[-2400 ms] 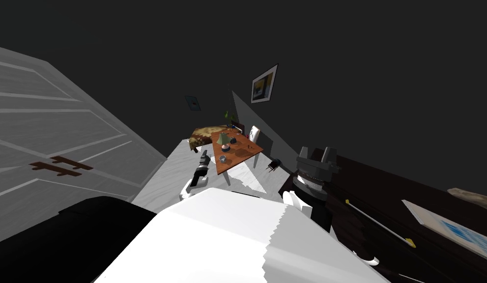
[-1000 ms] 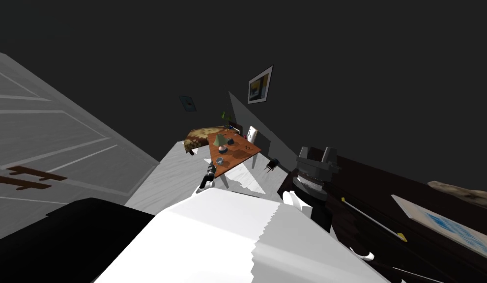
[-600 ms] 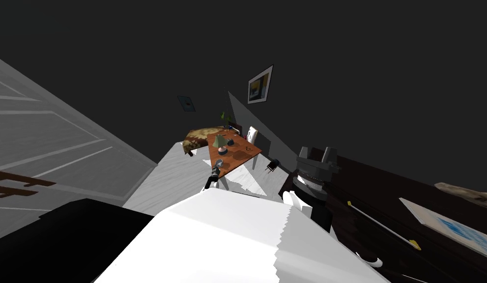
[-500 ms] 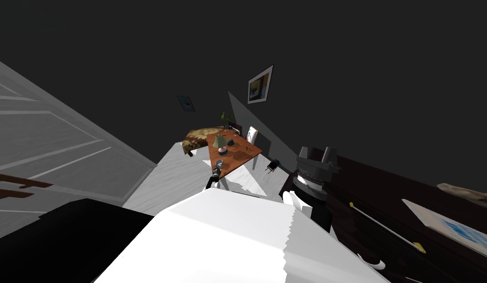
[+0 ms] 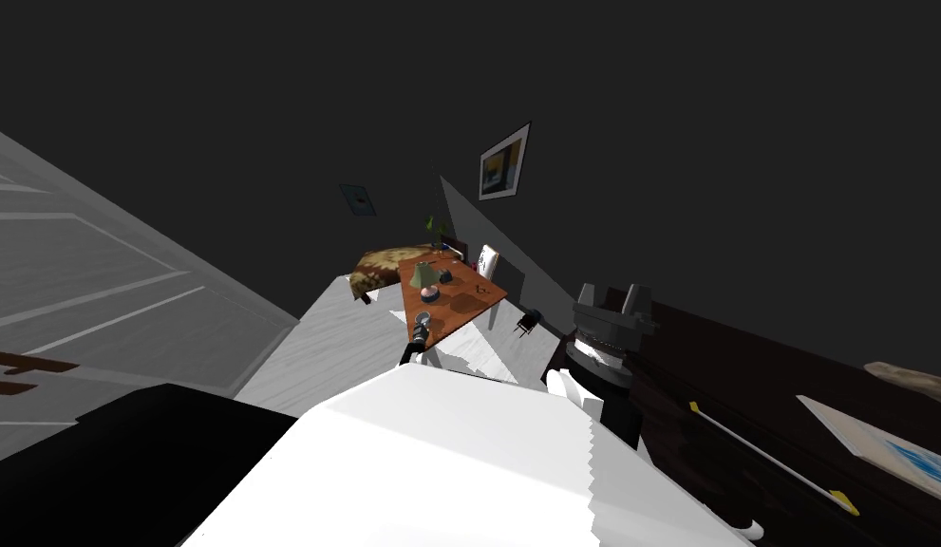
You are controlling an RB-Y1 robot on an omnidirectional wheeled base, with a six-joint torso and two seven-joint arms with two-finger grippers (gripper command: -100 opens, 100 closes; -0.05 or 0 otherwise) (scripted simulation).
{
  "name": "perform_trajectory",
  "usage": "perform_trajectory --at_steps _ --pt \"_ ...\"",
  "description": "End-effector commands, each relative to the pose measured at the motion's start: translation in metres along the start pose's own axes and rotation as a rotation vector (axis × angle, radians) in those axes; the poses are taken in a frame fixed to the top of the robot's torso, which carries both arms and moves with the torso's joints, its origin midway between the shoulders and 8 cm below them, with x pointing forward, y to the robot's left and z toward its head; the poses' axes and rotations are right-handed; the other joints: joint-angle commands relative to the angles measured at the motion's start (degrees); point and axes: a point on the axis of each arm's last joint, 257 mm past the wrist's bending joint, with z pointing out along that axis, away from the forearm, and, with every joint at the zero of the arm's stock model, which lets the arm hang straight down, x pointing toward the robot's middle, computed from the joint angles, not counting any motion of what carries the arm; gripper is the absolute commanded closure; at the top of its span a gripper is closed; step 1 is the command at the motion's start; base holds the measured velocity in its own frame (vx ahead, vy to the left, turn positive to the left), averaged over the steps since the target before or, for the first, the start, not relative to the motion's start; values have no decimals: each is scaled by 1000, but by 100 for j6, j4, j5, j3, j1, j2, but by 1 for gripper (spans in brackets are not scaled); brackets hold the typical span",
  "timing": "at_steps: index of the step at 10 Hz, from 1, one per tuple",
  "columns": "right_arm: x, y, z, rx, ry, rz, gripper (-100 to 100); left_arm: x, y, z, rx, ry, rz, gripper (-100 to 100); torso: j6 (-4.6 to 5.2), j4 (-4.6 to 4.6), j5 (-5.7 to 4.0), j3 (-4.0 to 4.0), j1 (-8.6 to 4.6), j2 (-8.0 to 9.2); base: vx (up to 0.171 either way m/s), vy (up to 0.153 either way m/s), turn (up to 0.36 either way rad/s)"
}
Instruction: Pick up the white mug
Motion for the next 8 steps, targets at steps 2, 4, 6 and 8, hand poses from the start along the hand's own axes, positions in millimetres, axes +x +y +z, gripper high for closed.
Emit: perform_trajectory --at_steps 2,4,6,8 --pt "0 0 0 0 0 0 0 0 2 -1 -3 -1 0 100 -1 8 -7 12 -8 16 4 1 -1" --pt "0 0 0 0 0 0 0 0 0 0 0 0 0 100 1 6 -3 15 -11 24 0 0 0" --pt "0 0 0 0 0 0 0 0 0 0 0 0 0 0 1 6 -3 16 -12 26 0 0 0" --pt "0 0 0 0 0 0 0 0 0 0 0 0 0 0 1 7 -4 17 -12 27 0 0 0"
